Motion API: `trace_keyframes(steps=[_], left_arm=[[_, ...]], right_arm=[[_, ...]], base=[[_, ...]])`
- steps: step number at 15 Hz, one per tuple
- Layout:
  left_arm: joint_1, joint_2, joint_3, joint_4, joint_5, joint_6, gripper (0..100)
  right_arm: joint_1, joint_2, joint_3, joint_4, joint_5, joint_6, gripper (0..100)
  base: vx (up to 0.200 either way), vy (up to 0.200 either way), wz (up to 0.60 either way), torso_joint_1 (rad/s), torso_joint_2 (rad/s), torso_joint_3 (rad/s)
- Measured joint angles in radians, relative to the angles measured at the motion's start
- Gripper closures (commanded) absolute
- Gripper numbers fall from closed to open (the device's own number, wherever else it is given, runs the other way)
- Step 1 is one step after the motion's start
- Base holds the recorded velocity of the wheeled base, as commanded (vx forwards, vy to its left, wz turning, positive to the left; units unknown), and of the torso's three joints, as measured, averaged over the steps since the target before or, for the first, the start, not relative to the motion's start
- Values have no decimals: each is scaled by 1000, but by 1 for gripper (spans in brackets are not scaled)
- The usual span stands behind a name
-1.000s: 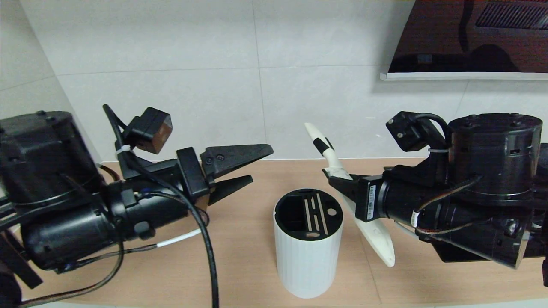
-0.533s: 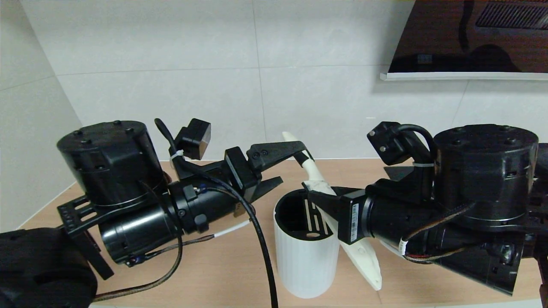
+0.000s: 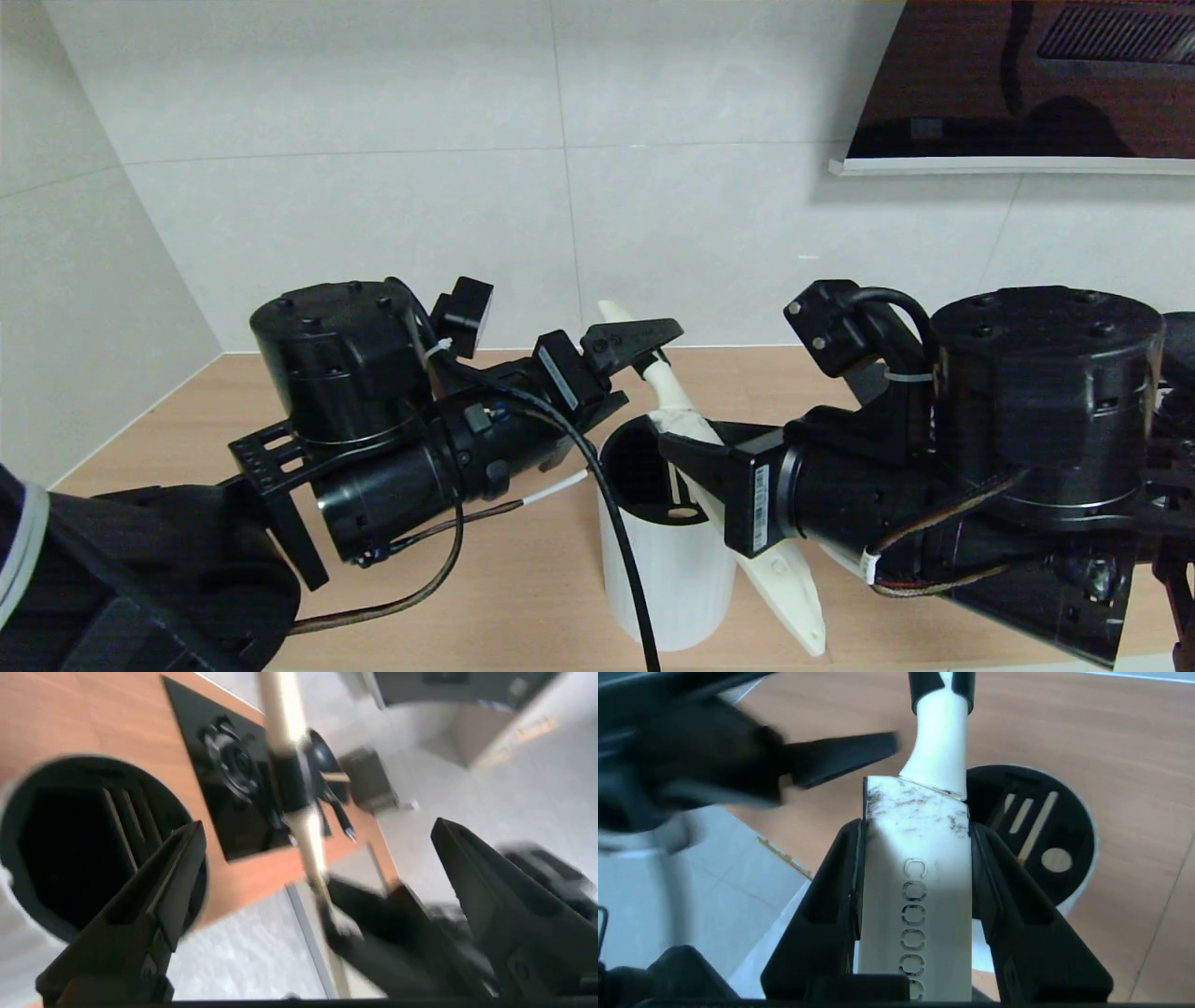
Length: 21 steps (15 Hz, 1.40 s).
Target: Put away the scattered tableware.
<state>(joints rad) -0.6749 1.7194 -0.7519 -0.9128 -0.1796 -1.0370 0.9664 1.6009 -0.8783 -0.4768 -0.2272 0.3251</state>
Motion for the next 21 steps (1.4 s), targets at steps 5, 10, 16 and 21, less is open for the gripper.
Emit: trace_keyframes(steps=[5, 10, 16, 21], left_arm=[[-1, 33, -3, -23, 20, 0, 0], [-1, 42, -3, -24, 26, 0, 100], [-1, 44, -3, -23, 18, 0, 100], [-1, 44, -3, -24, 18, 1, 100]], right_arm=[[9, 7, 4, 1, 0, 0, 100], [12, 10, 7, 4, 0, 0, 100], [14, 9, 7, 3, -1, 0, 100], [12, 9, 9, 6, -1, 0, 100]], base=[[0, 0, 0, 0, 0, 0], [0, 0, 0, 0, 0, 0], [0, 0, 0, 0, 0, 0], [0, 0, 0, 0, 0, 0]])
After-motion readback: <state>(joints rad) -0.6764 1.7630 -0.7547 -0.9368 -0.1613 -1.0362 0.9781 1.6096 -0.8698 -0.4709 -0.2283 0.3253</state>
